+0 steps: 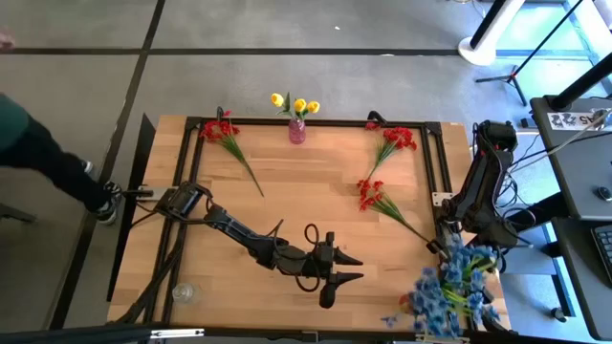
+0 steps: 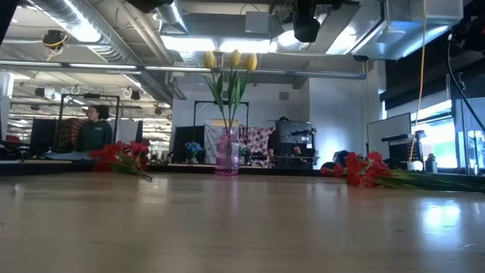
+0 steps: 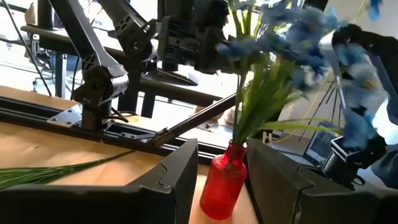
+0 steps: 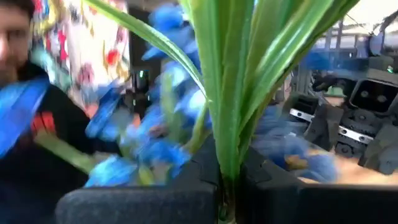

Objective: Sort flowers into vase by color
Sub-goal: Put the blue flowers into the red vase

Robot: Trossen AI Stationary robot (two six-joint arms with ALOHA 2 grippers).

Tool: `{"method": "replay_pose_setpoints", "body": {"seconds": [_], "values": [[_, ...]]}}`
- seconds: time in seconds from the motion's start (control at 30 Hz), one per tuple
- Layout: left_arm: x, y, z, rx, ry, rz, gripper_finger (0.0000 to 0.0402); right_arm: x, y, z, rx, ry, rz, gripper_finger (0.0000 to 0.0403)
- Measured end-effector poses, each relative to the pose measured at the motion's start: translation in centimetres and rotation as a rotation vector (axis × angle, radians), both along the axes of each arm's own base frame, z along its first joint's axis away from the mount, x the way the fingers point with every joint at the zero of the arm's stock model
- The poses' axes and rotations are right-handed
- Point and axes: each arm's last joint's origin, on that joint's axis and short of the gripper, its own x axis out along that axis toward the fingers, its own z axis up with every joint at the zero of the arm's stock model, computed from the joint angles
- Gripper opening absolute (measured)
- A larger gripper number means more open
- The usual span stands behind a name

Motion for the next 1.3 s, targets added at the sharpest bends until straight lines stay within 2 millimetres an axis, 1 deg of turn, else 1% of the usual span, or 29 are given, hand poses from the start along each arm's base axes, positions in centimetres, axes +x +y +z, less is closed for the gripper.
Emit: {"method": "replay_pose_setpoints", "body": {"seconds": [0.1, 0.3, 0.43, 0.63, 0.87, 0.97, 1.1, 1.23, 1.3], "values": [[0.0, 0.0, 0.0, 0.0, 0.0, 0.0, 0.0135, 0.0, 0.5, -0.5, -0.073, -0.032, 0.024, 0.001], [0.0, 0.0, 0.0, 0.002, 0.0, -0.001, 0.0135, 0.1, 0.9, -1.4, -0.136, -0.018, 0.006, 0.0012], [0.0, -0.1, 0.0, 0.008, 0.0, -0.001, 0.0135, 0.2, 0.9, -2.0, -0.167, 0.026, -0.026, 0.001], [0.0, -0.1, 0.0, -0.017, -0.001, -0.002, 0.0135, 0.3, 0.8, -2.8, -0.2, 0.089, -0.066, 0.003], [-0.1, -0.3, 0.1, -0.046, 0.01, -0.033, 0.0135, 0.3, 0.6, -3.8, -0.216, 0.183, -0.105, 0.0034], [-0.2, 0.2, 0.4, -0.079, 0.077, -0.021, 0.0135, 0.3, 0.6, -4.0, -0.192, 0.216, -0.112, 0.0057], [-0.5, 1.9, 1.6, -0.084, 0.184, 0.072, 0.0135, 0.4, 0.5, -4.0, -0.193, 0.224, -0.136, 0.0112], [-1.4, 3.6, 3.0, -0.115, 0.298, 0.184, 0.0135, 0.5, 0.9, -3.0, -0.228, 0.224, -0.165, 0.0169], [-2.1, 4.4, 3.4, -0.123, 0.362, 0.24, 0.0135, 0.5, 1.3, -2.1, -0.258, 0.23, -0.17, 0.0195]]}}
